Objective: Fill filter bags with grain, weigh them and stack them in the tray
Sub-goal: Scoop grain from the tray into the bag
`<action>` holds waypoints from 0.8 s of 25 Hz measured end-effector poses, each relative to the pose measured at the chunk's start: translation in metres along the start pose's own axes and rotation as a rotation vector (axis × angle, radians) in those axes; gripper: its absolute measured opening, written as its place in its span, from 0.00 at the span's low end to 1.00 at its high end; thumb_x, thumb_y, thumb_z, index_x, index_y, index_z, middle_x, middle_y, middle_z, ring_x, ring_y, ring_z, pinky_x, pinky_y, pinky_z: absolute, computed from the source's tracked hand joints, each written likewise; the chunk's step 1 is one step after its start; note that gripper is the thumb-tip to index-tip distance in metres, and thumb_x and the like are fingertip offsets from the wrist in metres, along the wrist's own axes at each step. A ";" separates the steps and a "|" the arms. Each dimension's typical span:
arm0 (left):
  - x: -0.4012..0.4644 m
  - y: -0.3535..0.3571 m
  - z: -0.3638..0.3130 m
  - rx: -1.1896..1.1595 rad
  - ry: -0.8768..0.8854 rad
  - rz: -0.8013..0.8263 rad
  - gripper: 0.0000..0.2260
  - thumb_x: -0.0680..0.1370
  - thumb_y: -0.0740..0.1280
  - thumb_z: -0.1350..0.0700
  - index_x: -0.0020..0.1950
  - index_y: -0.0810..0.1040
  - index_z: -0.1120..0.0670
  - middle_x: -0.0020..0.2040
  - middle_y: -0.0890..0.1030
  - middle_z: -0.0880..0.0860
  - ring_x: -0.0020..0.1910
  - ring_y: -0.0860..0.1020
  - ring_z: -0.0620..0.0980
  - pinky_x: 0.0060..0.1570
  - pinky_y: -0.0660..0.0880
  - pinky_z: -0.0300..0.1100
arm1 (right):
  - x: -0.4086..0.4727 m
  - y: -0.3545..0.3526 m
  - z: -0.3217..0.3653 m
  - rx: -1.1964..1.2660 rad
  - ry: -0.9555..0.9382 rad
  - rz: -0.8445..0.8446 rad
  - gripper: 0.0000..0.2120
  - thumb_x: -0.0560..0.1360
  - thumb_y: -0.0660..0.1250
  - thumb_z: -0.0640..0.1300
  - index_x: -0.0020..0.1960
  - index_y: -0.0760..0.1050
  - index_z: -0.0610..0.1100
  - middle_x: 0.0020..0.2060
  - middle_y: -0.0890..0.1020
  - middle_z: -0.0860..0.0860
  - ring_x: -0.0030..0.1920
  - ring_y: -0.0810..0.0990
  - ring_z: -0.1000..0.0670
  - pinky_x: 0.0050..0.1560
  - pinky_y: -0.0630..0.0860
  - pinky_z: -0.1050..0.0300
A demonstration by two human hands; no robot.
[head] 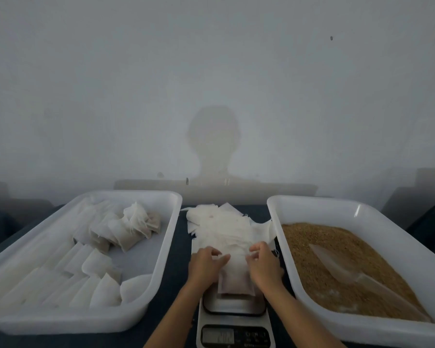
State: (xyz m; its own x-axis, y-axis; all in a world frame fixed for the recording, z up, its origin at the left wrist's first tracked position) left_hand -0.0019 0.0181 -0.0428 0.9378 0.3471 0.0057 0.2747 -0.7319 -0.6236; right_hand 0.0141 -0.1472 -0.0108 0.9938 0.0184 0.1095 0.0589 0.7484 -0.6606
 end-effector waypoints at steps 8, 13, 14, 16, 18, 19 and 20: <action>-0.017 -0.026 -0.042 0.046 0.201 -0.074 0.07 0.73 0.70 0.47 0.39 0.74 0.45 0.38 0.78 0.43 0.40 0.75 0.38 0.38 0.69 0.31 | -0.006 -0.009 0.029 0.140 -0.167 -0.054 0.06 0.77 0.66 0.38 0.49 0.73 0.47 0.44 0.78 0.55 0.51 0.78 0.53 0.52 0.73 0.62; -0.034 -0.102 -0.069 0.051 0.309 -0.343 0.09 0.74 0.70 0.48 0.36 0.72 0.44 0.33 0.76 0.42 0.33 0.75 0.37 0.31 0.66 0.30 | -0.009 -0.025 0.106 0.312 -0.417 -0.141 0.06 0.76 0.67 0.38 0.47 0.73 0.48 0.40 0.76 0.61 0.41 0.75 0.61 0.40 0.70 0.74; -0.036 -0.119 -0.068 0.007 0.306 -0.384 0.08 0.74 0.70 0.49 0.37 0.74 0.46 0.34 0.78 0.43 0.34 0.76 0.39 0.33 0.70 0.34 | -0.009 -0.021 0.123 0.343 -0.447 -0.148 0.05 0.76 0.66 0.38 0.47 0.73 0.48 0.39 0.76 0.61 0.41 0.75 0.62 0.40 0.69 0.75; -0.035 -0.152 -0.056 -0.064 0.248 -0.414 0.07 0.75 0.70 0.51 0.40 0.76 0.51 0.35 0.80 0.47 0.35 0.79 0.46 0.38 0.77 0.43 | -0.011 -0.001 0.159 0.379 -0.495 -0.127 0.05 0.77 0.65 0.38 0.47 0.73 0.47 0.40 0.76 0.59 0.41 0.74 0.63 0.40 0.69 0.75; -0.032 -0.181 -0.032 -0.104 0.160 -0.414 0.07 0.76 0.68 0.53 0.42 0.75 0.55 0.35 0.81 0.51 0.33 0.80 0.50 0.34 0.79 0.45 | -0.016 0.028 0.190 0.391 -0.538 -0.070 0.05 0.77 0.65 0.37 0.48 0.73 0.46 0.41 0.76 0.57 0.41 0.73 0.61 0.40 0.68 0.74; -0.031 -0.195 -0.018 -0.099 0.112 -0.408 0.06 0.77 0.67 0.54 0.44 0.73 0.55 0.35 0.80 0.53 0.31 0.80 0.49 0.30 0.78 0.41 | -0.021 0.045 0.203 0.400 -0.550 -0.033 0.04 0.76 0.64 0.36 0.47 0.73 0.45 0.41 0.76 0.56 0.41 0.73 0.59 0.39 0.68 0.74; -0.030 -0.205 -0.003 -0.096 0.061 -0.387 0.05 0.78 0.65 0.55 0.46 0.72 0.56 0.37 0.80 0.54 0.31 0.79 0.48 0.26 0.76 0.37 | -0.025 0.061 0.212 0.411 -0.556 0.012 0.05 0.76 0.63 0.35 0.47 0.73 0.44 0.41 0.76 0.55 0.41 0.74 0.57 0.40 0.69 0.73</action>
State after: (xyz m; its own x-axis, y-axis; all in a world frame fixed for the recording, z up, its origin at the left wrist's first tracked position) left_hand -0.0861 0.1558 0.0874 0.7715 0.5744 0.2737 0.6256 -0.6064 -0.4908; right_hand -0.0273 0.0390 0.1037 0.7919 0.2836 0.5409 -0.1017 0.9345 -0.3411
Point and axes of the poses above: each hand's wrist, its own x-axis towards the middle knuckle, its own y-axis out of the palm, z = x × y, the point moved 6 cm from there along x, towards the middle knuckle
